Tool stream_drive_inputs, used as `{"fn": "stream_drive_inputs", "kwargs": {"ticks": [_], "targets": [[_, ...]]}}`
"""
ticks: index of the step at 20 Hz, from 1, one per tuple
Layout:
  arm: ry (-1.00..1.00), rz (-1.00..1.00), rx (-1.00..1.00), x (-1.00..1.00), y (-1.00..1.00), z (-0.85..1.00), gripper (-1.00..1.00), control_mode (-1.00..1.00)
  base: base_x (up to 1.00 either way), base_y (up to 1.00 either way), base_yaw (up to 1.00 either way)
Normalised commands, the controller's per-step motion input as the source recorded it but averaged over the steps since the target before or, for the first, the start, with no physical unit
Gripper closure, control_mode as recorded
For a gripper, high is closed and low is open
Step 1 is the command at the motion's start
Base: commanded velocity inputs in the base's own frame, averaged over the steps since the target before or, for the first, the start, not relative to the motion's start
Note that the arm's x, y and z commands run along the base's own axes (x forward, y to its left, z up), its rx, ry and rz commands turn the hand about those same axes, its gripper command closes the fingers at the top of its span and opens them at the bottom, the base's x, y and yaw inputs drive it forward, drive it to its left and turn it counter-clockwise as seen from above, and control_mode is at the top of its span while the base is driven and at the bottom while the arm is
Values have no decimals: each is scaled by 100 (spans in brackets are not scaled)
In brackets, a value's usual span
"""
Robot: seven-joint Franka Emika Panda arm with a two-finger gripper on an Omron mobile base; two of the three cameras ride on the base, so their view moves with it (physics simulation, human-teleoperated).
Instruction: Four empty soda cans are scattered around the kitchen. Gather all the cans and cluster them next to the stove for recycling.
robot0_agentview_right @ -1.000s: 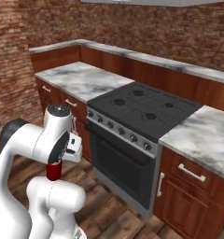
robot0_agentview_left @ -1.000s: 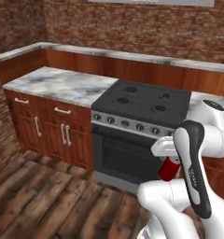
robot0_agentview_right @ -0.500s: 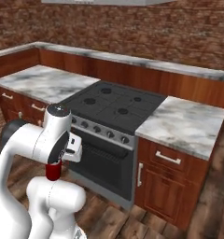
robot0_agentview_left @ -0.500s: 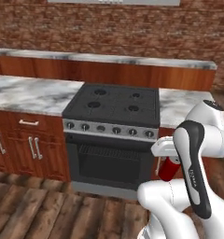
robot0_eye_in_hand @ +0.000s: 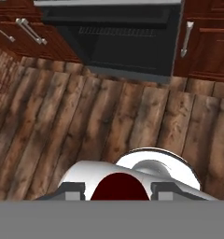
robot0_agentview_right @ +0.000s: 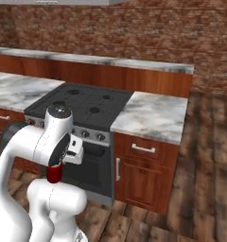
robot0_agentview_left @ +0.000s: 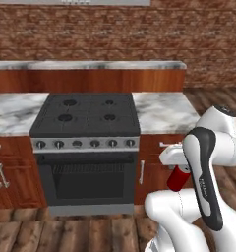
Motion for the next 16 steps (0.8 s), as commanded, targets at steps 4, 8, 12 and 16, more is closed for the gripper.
{"fn": "stream_drive_inputs", "kwargs": {"ticks": [4,8,12,16], "targets": [[0,0,0,0,0,0,100,100,18,9,-42],[0,0,0,0,0,0,100,100,34,16,-38],[0,0,0,0,0,0,100,100,70,3,-20],[0,0,0,0,0,0,100,100,67,1,-7]]}}
